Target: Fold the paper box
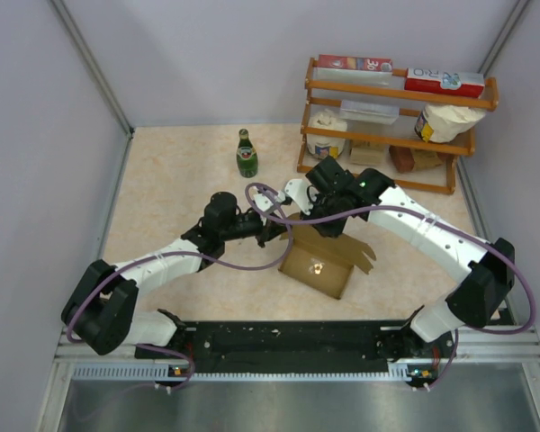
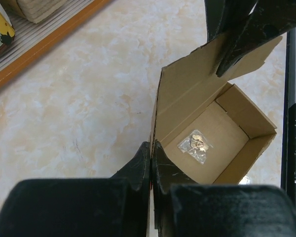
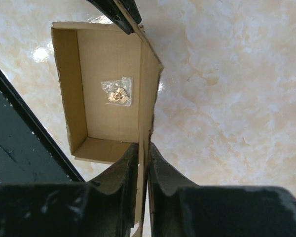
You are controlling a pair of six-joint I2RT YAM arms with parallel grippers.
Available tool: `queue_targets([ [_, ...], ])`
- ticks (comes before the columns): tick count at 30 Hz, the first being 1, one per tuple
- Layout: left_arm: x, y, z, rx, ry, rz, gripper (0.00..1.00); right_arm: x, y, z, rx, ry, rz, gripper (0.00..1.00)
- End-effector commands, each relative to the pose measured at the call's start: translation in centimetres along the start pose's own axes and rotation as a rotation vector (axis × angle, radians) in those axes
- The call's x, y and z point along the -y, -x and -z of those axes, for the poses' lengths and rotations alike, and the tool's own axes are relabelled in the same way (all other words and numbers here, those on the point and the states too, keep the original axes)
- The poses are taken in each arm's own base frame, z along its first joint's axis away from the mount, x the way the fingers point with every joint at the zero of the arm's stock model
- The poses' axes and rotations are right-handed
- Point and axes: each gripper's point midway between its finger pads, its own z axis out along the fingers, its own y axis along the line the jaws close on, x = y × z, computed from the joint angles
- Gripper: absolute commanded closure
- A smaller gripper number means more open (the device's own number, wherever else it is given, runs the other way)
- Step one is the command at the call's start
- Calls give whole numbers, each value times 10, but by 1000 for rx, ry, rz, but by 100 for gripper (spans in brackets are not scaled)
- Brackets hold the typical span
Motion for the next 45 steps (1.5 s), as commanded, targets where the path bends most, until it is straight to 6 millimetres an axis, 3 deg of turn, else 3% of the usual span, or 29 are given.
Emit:
queue_targets([
  [1,3,-7,-2,-17,-3,11,100,1,30,13,98,-20,5,85],
  [4,1,-7,-1,-18,10,14,100,9,33,19,117,-45,-38,72],
  [6,0,-9,0,-22,19,17,100,15,36,24,144,-67,-72,52],
  [8,0,-11,1,-30,29,20,100,23,38,30,175,-98,-114,45],
  [14,-5,-14,4,-44,72,36,100,51,40,71,358,-193,-329,37],
  [19,-10,-13,6,-44,102,50,100,58,11,86,425,-240,-511,35],
  [26,-20,-13,13,-64,185,74,100,26,-60,57,324,-240,-747,35],
  [29,-26,-13,17,-64,228,85,99,22,-81,44,309,-253,-809,34],
  [36,-28,-6,20,-45,244,88,99,24,-81,31,345,-242,-845,34],
  [45,-36,-16,25,-68,313,137,99,26,-87,9,336,-253,-942,40],
])
